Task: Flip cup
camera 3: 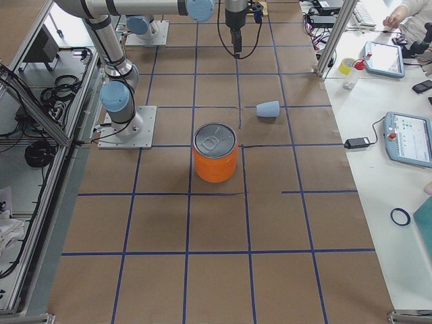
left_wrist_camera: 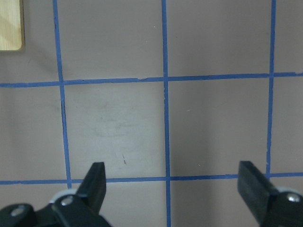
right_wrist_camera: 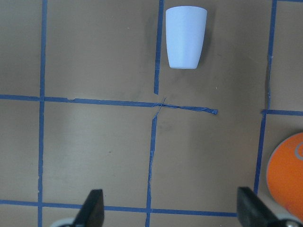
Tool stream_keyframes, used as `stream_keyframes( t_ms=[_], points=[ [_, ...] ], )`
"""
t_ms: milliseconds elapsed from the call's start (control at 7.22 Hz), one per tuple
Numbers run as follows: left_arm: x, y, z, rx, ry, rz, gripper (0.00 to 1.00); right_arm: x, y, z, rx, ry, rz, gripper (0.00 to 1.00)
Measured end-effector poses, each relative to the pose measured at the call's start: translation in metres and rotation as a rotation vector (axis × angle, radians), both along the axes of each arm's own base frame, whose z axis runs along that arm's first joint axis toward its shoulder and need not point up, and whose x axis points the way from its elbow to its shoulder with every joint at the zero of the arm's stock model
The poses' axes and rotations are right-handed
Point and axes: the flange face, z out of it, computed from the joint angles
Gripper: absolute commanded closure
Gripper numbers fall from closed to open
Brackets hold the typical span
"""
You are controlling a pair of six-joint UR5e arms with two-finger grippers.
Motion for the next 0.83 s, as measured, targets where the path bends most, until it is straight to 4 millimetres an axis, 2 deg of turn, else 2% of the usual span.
stream_keyframes(
  t_ms=[277,415,554,831],
  points=[
    [0.000,0.000,0.000,0.000,0.000,0.000,0.00,-0.003,-0.017,-0.021,0.021,0.003,0.004,0.00],
    [0.000,0.000,0.000,0.000,0.000,0.000,0.00,-0.004,-0.034,-0.038,0.016,0.002,0.002,0.00],
    [0.000,0.000,0.000,0.000,0.000,0.000,0.00,-0.006,-0.059,-0.063,0.002,0.002,-0.001,0.00],
    [0.000,0.000,0.000,0.000,0.000,0.000,0.00,-0.009,-0.111,-0.133,-0.015,0.001,-0.036,0.00]
  ],
)
